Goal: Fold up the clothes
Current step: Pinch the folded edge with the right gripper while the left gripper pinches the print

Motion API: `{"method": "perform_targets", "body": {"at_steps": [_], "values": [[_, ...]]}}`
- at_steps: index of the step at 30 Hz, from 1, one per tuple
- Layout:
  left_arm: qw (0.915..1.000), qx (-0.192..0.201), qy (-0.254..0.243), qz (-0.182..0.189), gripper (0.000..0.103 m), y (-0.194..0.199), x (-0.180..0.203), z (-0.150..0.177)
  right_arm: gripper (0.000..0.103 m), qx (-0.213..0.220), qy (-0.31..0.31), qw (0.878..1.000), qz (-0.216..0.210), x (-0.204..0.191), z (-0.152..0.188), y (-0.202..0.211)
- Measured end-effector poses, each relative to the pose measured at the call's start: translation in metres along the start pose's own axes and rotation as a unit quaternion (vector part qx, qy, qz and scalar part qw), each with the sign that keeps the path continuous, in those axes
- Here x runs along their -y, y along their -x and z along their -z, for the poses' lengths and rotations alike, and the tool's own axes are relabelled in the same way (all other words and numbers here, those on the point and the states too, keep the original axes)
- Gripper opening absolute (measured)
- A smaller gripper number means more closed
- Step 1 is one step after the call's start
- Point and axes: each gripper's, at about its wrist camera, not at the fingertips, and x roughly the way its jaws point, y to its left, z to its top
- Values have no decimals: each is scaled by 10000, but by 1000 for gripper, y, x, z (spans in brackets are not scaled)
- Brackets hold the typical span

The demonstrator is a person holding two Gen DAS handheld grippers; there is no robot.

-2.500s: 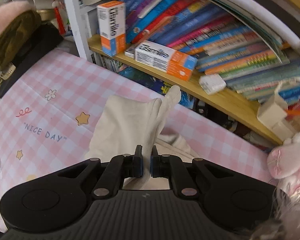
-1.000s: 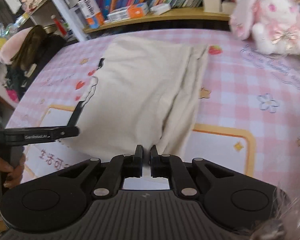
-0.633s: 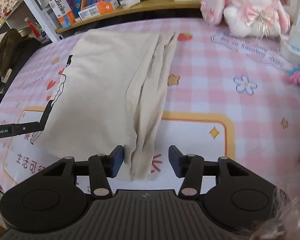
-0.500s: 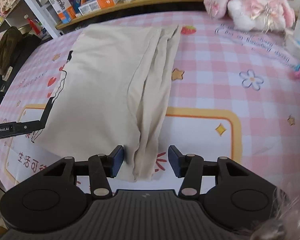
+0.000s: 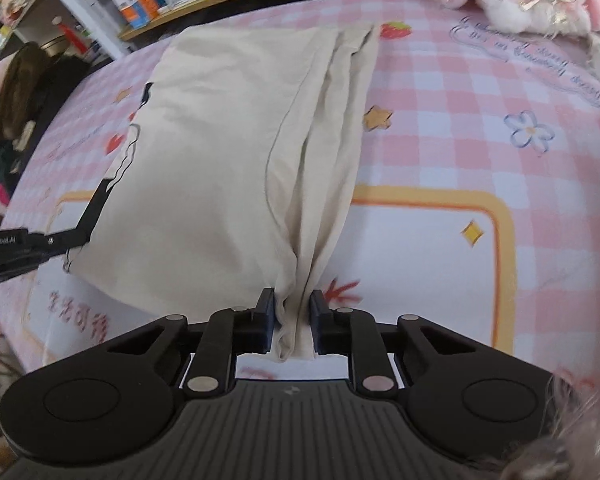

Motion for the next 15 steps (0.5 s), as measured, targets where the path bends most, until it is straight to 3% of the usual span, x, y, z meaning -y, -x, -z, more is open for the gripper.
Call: {"method": "perform_targets", "body": {"at_steps": [5,6,8,11,12,13,15], "values": [[9987,-248,-454,11,5,8,0,8,17,-129,-4,9997,-215,2,11,4],[9978,-281,-604,-63,9,9,2,7,17,-154,-5,9995,-259,2,14,4],[9957,-120,-907,-123,14,6,7,-3,17,-114,-129,9995,-281,4,17,5],[9903,194,-1361,-184,40,0,17,-20,18,-4,-456,9987,-221,4,19,6],[9878,299,-1511,-204,63,-2,20,-25,19,38,-549,9983,-189,4,21,6],[9850,403,-1661,-224,79,-4,23,-31,20,90,-613,9980,-148,2,22,6],[9783,611,-1959,-264,84,-9,29,-42,21,203,-715,9972,-50,0,26,8]]}}
